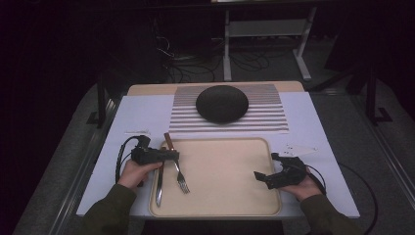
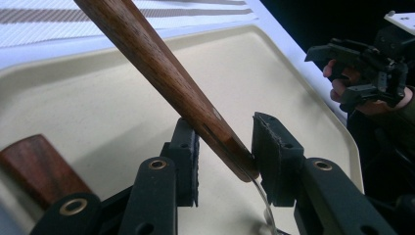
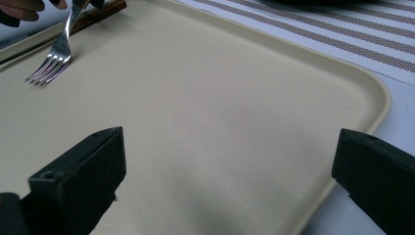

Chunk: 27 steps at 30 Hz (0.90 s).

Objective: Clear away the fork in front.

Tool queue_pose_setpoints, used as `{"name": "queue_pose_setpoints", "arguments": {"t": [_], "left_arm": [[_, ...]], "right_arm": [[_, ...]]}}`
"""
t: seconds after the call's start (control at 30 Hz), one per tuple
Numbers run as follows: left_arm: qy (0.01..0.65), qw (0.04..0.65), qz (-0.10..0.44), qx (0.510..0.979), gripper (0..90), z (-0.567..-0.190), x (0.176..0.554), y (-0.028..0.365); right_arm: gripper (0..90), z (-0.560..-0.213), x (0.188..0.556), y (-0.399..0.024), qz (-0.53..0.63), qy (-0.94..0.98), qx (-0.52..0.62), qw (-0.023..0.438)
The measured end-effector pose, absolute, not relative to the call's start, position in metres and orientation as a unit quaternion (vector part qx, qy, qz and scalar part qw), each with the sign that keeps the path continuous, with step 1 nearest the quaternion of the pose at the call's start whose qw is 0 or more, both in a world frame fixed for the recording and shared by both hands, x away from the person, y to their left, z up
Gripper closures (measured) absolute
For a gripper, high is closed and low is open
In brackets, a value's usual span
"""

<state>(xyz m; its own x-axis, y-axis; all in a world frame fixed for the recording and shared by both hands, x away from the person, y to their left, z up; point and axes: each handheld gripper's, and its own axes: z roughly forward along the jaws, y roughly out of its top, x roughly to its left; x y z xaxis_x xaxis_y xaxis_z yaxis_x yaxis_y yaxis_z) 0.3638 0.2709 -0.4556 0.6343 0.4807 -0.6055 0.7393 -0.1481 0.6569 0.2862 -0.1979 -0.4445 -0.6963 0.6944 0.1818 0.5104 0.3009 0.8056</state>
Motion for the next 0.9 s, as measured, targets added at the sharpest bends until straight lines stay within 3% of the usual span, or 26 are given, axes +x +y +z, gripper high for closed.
{"name": "queue_pose_setpoints", "arguments": {"t": [0.5,0.9], "left_arm": [[0.43,0.473,-0.112,0.761,63.5,-0.4644,0.3652,0.2722],[0.422,0.484,-0.083,0.762,64.3,-0.4565,0.3633,0.275]], "right_arm": [[0.0,-0.4448,0.2866,-0.1975,0.456,0.8,0.376,0.1],[0.0,-0.4446,0.2865,-0.1976,0.457,0.8,0.376,0.099]]}}
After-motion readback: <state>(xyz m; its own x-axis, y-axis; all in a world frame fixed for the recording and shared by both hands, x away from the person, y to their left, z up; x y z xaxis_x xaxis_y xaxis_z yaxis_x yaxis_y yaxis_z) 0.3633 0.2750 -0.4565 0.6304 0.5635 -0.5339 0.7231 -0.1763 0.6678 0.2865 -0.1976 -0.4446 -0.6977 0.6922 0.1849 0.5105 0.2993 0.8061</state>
